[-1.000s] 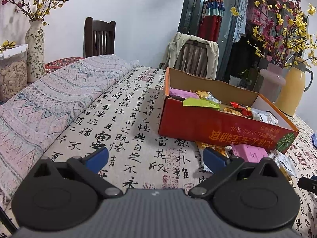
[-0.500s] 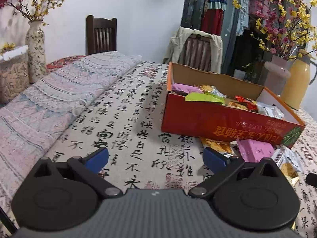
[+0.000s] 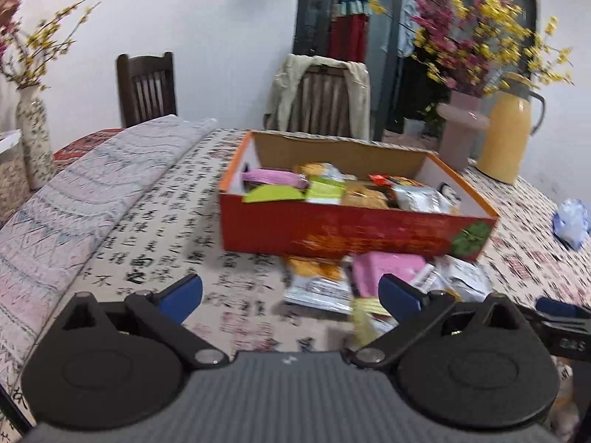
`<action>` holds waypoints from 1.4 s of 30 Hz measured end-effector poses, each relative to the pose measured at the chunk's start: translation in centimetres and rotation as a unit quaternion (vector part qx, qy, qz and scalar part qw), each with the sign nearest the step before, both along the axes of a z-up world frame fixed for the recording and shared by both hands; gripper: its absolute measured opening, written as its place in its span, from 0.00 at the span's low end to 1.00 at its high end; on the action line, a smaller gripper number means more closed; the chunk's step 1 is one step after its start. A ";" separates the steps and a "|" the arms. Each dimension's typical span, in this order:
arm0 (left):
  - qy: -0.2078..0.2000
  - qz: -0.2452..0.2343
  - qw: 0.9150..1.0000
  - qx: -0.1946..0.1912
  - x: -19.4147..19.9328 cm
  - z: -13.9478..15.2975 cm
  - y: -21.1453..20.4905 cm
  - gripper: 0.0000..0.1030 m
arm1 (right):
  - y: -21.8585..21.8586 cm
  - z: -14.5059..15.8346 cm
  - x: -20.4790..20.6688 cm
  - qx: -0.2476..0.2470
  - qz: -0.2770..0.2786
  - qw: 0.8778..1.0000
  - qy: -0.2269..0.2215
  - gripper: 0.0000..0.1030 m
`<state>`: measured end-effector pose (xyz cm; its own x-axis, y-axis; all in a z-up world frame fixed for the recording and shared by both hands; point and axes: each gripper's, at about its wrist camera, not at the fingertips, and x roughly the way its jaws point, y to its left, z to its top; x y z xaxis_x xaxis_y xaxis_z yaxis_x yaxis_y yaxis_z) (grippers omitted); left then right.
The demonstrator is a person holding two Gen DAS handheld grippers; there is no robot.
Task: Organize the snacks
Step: 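Grasp the silver-and-yellow packet with the left tool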
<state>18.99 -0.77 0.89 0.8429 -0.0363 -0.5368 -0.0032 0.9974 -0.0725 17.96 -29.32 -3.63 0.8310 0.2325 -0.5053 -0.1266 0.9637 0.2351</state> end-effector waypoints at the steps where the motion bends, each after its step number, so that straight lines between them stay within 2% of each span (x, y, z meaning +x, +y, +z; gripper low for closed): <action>1: 0.004 -0.007 1.000 0.001 -0.1 0.0 -0.5 1.00 | 0.0 0.0 0.0 0.000 0.000 1.000 0.000 1.00; 9: 0.036 -0.035 0.999 0.016 -0.8 -0.6 -3.4 1.00 | 0.0 0.0 -0.2 0.001 -0.002 1.000 -0.004 1.00; 16: 0.083 -0.045 0.995 0.024 -1.3 -2.5 -4.7 1.00 | -0.2 0.1 -0.4 0.005 -0.005 1.000 -0.011 1.00; 29: 0.100 -0.040 0.993 0.040 -2.1 -4.0 -6.8 1.00 | -0.2 0.1 -0.8 0.000 -0.005 1.000 -0.023 1.00; 32: 0.097 -0.040 0.994 0.035 -2.5 -4.0 -6.9 0.92 | 0.0 0.2 -1.0 -0.009 -0.004 1.000 -0.024 1.00; 34: 0.097 -0.044 0.994 0.033 -2.7 -4.0 -7.0 0.73 | 0.1 0.2 -1.2 -0.018 -0.008 1.000 -0.025 1.00; 36: 0.097 -0.053 0.993 0.028 -2.9 -4.0 -7.1 0.61 | 0.1 0.3 -1.6 -0.025 -0.012 0.999 -0.025 1.00; 42: 0.089 -0.060 0.994 0.019 -3.3 -3.9 -6.9 0.38 | -0.5 0.6 -2.9 -0.021 -0.019 0.999 -0.026 1.00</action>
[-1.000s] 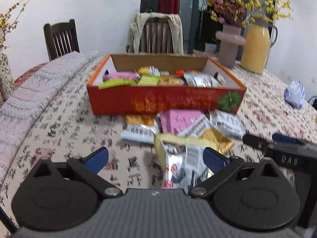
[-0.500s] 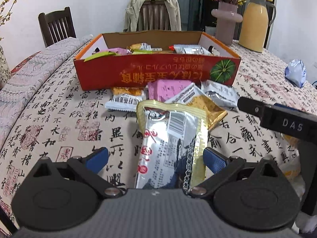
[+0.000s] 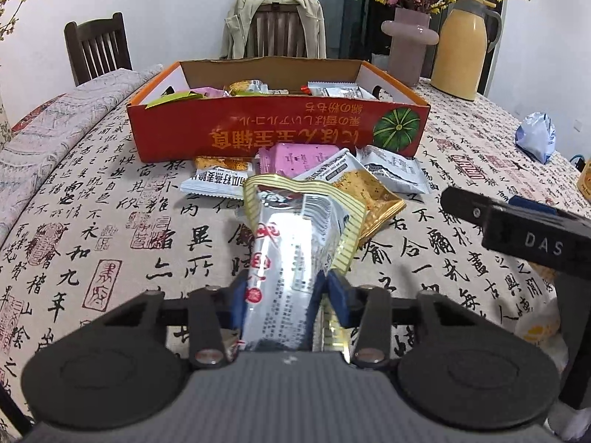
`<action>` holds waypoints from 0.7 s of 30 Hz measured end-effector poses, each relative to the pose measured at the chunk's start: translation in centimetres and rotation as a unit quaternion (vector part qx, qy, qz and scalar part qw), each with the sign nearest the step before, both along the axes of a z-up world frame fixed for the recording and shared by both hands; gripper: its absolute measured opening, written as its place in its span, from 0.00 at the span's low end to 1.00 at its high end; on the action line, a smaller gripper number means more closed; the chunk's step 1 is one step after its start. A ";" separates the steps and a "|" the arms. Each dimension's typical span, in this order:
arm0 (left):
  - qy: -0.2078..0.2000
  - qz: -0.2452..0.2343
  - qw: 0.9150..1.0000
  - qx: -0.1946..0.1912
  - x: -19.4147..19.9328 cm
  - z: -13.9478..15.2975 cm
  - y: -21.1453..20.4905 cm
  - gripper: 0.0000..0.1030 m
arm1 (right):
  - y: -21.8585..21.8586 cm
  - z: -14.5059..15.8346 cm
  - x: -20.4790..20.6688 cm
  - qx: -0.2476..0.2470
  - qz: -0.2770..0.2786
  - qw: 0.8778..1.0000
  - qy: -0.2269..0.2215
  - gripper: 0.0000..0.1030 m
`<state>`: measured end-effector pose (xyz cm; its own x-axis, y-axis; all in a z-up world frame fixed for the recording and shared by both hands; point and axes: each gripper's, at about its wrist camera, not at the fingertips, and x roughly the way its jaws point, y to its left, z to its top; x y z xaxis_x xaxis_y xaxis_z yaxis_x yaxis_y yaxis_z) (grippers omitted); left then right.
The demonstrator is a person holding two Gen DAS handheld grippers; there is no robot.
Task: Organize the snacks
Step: 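Grasp the silver-and-yellow packet with the left tool, then grasp an orange cracker packet with the right tool while the left tool holds the silver packet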
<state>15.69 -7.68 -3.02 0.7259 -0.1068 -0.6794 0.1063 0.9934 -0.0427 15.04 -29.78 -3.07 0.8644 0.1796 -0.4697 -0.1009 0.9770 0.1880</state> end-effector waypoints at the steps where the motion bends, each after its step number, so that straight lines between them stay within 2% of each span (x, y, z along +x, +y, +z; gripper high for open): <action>1: -0.001 -0.001 1.000 -0.003 -0.1 0.1 0.1 0.36 | 0.0 0.0 -0.2 0.000 0.001 1.000 0.000 1.00; 7: -0.016 0.002 1.000 -0.015 -0.8 0.8 0.8 0.33 | 0.4 0.1 -0.7 -0.006 0.005 1.000 -0.001 1.00; 14: -0.055 0.027 0.998 -0.034 -1.4 2.8 3.2 0.33 | 1.4 0.8 -0.9 -0.022 0.023 0.999 -0.008 1.00; 21: -0.067 0.058 0.995 -0.047 -1.1 3.6 5.9 0.33 | 4.5 0.9 1.4 -0.060 0.062 0.996 0.014 0.99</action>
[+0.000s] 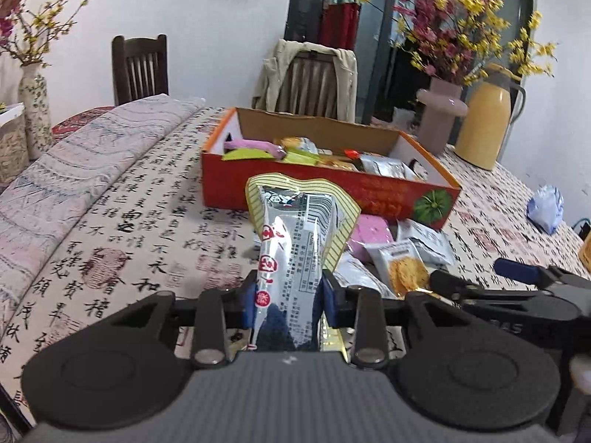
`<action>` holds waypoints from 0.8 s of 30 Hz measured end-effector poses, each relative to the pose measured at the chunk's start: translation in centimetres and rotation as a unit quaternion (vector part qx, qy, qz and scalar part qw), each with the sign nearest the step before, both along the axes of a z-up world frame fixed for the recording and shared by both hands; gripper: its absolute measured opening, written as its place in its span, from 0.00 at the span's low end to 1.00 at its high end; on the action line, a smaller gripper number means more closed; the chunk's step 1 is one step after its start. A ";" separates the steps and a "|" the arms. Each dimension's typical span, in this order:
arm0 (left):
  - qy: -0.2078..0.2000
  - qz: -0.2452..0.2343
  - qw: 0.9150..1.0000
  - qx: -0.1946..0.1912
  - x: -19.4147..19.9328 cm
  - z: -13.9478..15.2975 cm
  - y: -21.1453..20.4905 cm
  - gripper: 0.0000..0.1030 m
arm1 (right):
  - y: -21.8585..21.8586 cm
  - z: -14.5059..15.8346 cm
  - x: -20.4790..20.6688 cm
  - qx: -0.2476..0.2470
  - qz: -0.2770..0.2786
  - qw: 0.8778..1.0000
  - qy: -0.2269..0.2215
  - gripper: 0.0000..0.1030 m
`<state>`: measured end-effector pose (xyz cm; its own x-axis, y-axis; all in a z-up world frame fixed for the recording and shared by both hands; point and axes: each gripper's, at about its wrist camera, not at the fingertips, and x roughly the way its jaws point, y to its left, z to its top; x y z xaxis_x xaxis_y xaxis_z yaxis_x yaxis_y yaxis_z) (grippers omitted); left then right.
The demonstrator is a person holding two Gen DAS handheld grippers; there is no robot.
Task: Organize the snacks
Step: 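Grasp an orange cracker packet with the right tool while the left tool holds the silver packet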
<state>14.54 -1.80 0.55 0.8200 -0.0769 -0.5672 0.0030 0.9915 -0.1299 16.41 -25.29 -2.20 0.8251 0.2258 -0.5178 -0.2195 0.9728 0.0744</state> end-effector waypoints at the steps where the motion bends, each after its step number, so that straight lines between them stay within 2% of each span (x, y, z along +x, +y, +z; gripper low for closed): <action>1: -0.002 0.002 1.000 -0.002 0.0 0.1 0.3 0.33 | 0.4 -0.1 0.4 -0.005 0.002 1.000 0.003 0.98; 6: -0.006 0.008 1.000 -0.012 0.2 0.2 1.4 0.33 | 2.1 -0.7 3.2 -0.010 0.015 0.999 0.043 0.91; 8: -0.006 0.009 1.000 -0.015 0.5 0.2 1.6 0.33 | 2.6 -1.0 3.9 -0.016 0.015 0.998 0.055 0.85; 11: -0.003 0.009 1.000 -0.018 0.9 0.0 1.9 0.33 | 3.0 -1.4 4.4 -0.018 0.018 0.997 0.068 0.70; 13: -0.002 0.008 1.000 -0.020 1.1 0.0 2.1 0.33 | 3.3 -1.6 4.5 -0.019 0.024 0.997 0.075 0.49; 14: -0.003 0.008 1.000 -0.021 1.2 0.0 2.1 0.33 | 3.4 -1.6 4.4 -0.022 0.024 0.997 0.073 0.44; 17: -0.004 0.008 1.000 -0.023 1.5 0.1 2.3 0.33 | 3.3 -1.3 4.2 -0.017 0.025 0.997 0.069 0.40; 24: -0.013 0.007 1.000 -0.022 2.1 0.9 2.5 0.33 | 2.8 0.1 3.2 -0.016 0.014 0.999 0.038 0.38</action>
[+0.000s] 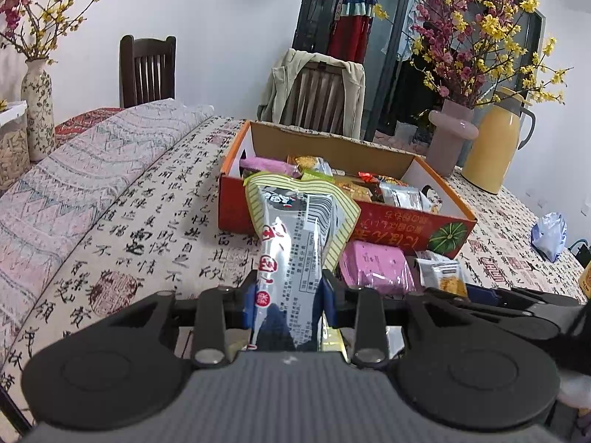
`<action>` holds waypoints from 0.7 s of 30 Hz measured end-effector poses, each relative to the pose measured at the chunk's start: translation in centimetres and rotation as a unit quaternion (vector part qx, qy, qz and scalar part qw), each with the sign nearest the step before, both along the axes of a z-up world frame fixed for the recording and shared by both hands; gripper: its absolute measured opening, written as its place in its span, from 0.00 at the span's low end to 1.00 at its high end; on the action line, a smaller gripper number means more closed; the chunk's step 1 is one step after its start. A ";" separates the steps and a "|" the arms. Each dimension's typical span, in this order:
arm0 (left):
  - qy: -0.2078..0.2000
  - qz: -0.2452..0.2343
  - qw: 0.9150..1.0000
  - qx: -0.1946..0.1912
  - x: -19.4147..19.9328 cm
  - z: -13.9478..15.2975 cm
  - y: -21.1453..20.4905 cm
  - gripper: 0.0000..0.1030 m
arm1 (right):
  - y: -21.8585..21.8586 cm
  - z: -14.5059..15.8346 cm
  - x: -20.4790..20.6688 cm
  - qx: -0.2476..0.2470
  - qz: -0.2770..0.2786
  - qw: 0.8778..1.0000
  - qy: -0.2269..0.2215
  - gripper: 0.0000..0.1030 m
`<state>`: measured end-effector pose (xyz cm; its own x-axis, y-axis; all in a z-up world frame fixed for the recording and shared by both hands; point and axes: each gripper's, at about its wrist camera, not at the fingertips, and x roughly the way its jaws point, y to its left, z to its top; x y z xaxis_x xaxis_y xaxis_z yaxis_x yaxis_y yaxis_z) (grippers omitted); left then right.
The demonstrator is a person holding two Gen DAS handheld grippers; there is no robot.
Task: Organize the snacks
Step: 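Grasp an orange cracker packet with the right tool while the left tool holds the silver packet, then lower both packets into the box and open both tools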
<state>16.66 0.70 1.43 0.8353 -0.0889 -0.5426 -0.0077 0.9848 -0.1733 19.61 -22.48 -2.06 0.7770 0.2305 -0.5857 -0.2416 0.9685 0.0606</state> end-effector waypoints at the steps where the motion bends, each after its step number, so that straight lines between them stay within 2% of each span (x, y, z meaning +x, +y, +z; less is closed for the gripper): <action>1: -0.002 -0.001 1.000 0.000 0.2 0.2 0.0 0.33 | -0.1 0.3 -0.2 0.001 -0.001 1.000 -0.005 0.38; 11: -0.042 -0.008 0.999 0.009 2.0 3.7 -0.9 0.33 | -1.2 3.8 -0.4 0.008 -0.018 0.998 -0.056 0.38; 21: -0.077 -0.007 0.997 0.016 5.8 7.3 -2.1 0.33 | -1.8 7.0 2.1 0.016 -0.044 0.994 -0.096 0.38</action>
